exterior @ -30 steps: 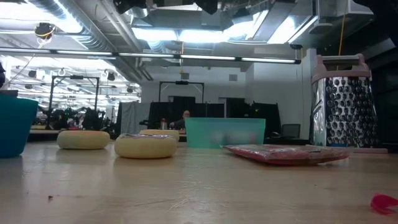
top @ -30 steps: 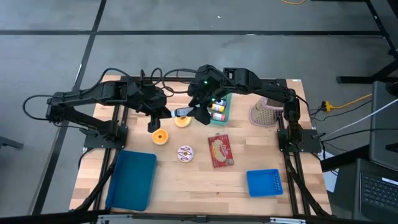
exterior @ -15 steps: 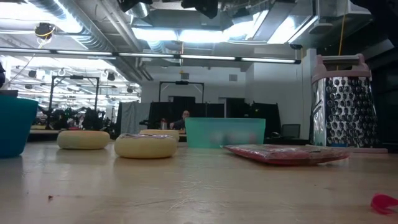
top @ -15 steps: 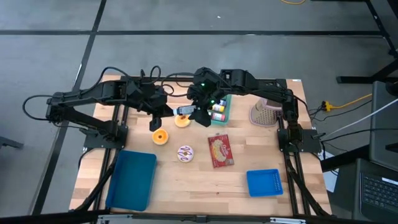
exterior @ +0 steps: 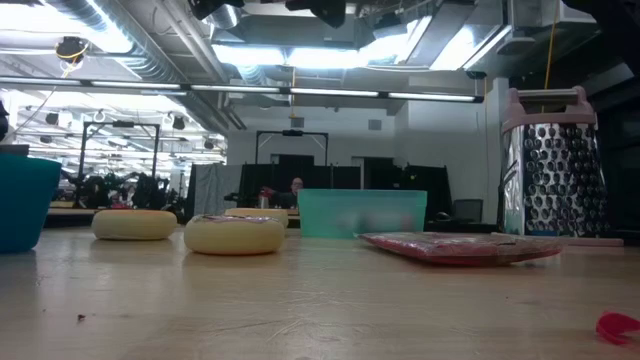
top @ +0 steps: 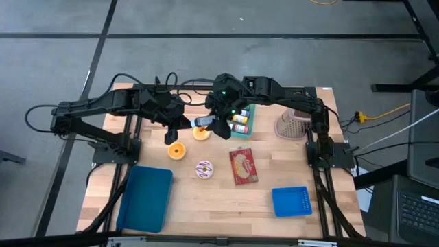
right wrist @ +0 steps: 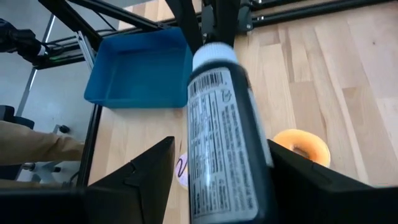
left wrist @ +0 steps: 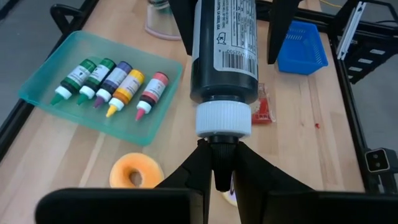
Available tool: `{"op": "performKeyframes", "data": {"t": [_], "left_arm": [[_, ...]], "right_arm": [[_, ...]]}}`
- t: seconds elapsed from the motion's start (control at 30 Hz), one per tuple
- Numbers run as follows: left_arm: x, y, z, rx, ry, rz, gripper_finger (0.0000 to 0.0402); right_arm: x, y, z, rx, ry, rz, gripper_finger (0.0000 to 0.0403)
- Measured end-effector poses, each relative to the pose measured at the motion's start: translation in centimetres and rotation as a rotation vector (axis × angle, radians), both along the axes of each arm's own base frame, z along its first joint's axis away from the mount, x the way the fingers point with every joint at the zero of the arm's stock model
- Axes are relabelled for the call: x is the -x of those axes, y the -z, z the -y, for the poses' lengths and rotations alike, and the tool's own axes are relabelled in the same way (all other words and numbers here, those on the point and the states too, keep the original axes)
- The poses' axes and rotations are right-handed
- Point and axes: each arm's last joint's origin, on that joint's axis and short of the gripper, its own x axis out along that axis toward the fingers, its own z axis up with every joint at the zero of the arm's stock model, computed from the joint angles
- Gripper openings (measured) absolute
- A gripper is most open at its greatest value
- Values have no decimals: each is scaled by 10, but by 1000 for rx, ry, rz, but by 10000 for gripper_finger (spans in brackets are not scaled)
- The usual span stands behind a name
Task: Pick & Place Food Item
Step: Put the black food coloring into the green bin
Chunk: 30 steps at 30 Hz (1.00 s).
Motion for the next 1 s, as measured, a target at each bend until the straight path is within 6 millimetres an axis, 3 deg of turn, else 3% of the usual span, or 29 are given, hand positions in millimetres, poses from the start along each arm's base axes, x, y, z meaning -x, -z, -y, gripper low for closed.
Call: {"op": "performKeyframes", "data": {"t": [0.3, 0.57, 0.73, 1.0], "left_arm": [[0, 0, 0, 10, 2, -1, 37], [0, 0, 0, 11, 3, -1, 37], [0, 0, 0, 7, -2, -2, 40], [7, -5, -2, -71, -61, 21, 135]], "right_arm": [[-2, -2, 1, 6, 10, 26, 221], [-2, -2, 3, 15, 24, 24, 131], [-1, -2, 4, 14, 25, 22, 127], [5, 4, 11, 55, 83, -59, 127]]}}
